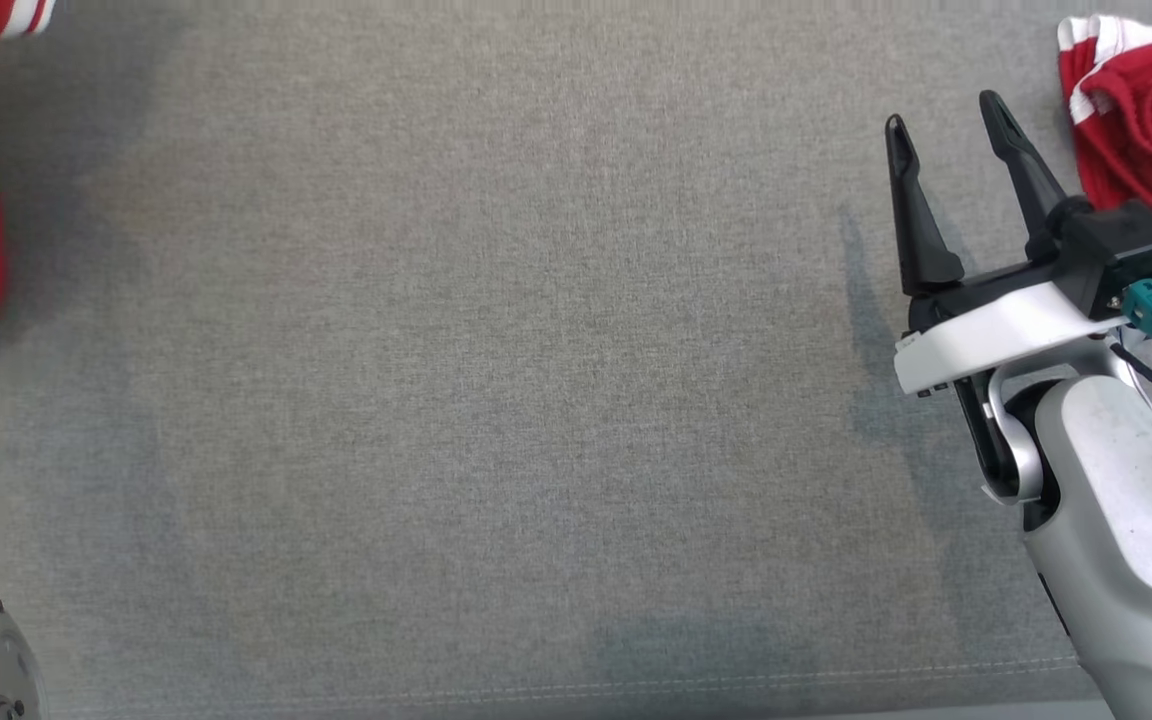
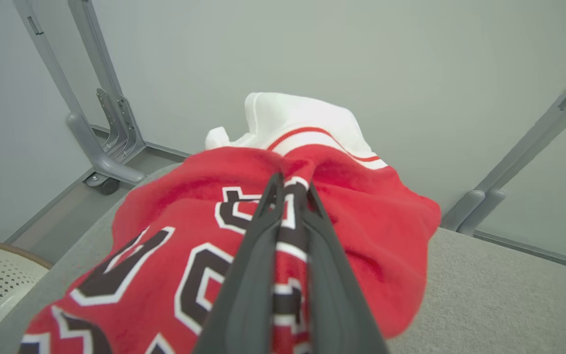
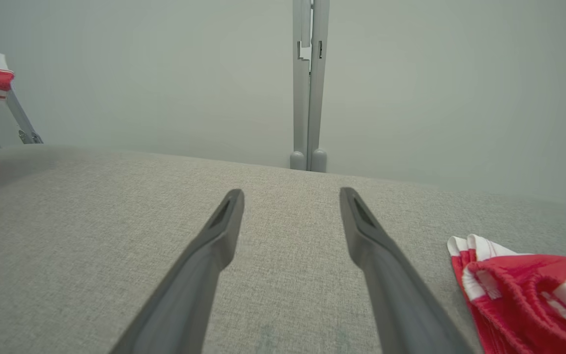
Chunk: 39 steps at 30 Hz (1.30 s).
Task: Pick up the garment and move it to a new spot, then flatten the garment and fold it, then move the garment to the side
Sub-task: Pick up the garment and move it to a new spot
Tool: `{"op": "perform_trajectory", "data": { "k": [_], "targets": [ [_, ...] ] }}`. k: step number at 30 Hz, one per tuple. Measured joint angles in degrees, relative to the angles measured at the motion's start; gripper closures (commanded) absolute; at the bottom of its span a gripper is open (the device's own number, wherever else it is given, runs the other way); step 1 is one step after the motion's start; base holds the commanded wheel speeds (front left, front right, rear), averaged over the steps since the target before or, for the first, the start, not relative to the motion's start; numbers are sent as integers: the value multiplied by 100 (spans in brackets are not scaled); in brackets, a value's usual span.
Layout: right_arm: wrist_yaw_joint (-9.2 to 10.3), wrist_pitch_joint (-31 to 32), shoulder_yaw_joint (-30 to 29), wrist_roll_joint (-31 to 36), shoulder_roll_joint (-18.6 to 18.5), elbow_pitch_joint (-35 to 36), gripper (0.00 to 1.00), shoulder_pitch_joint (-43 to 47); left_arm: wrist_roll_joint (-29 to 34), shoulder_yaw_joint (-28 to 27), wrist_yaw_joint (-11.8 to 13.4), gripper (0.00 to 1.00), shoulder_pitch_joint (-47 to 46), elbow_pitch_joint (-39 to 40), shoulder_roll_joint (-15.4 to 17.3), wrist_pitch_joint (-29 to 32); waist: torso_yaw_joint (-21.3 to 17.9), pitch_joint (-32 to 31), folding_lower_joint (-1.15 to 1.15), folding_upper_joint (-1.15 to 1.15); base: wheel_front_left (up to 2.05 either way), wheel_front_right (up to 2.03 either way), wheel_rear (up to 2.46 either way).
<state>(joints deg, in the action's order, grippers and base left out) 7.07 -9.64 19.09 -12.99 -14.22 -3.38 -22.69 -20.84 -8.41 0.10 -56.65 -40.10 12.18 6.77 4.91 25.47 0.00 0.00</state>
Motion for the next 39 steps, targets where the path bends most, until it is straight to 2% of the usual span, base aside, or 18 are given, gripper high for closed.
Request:
{"op": "perform_trajectory", "data": {
  "k": [5,9,15,21,28,34,39],
  "targets": [
    [0,-119,-16,-70,96,-176,0,124,65,294,-353,100,-38,266,-24,-288,35,-364,0,0,0,0,0],
    [0,-185,-49,-103,153,-311,0,242,45,458,-571,100,-58,581,-249,-519,46,-672,0,0,0,0,0],
    [1,-246,-93,-172,244,-537,0,505,36,983,-669,100,82,836,-750,-620,19,-1149,0,0,0,0,0],
    [1,-279,12,-264,421,-786,0,828,21,1472,-711,100,1110,738,-1141,-658,-101,-1621,0,0,0,0,0],
    [0,-238,236,-328,542,-954,0,1222,-138,2080,-715,100,2308,425,-1171,-628,-446,-2084,0,0,0,0,0],
    [-52,-182,389,-327,573,-883,0,1256,-403,2588,-715,100,2514,547,-1118,-705,-927,-2255,0,0,0,0,0],
    [-85,-157,471,-326,650,-818,0,1254,-1079,3133,-711,100,2590,701,-1101,-826,-1347,-2271,0,0,0,0,0]
  ]
}}
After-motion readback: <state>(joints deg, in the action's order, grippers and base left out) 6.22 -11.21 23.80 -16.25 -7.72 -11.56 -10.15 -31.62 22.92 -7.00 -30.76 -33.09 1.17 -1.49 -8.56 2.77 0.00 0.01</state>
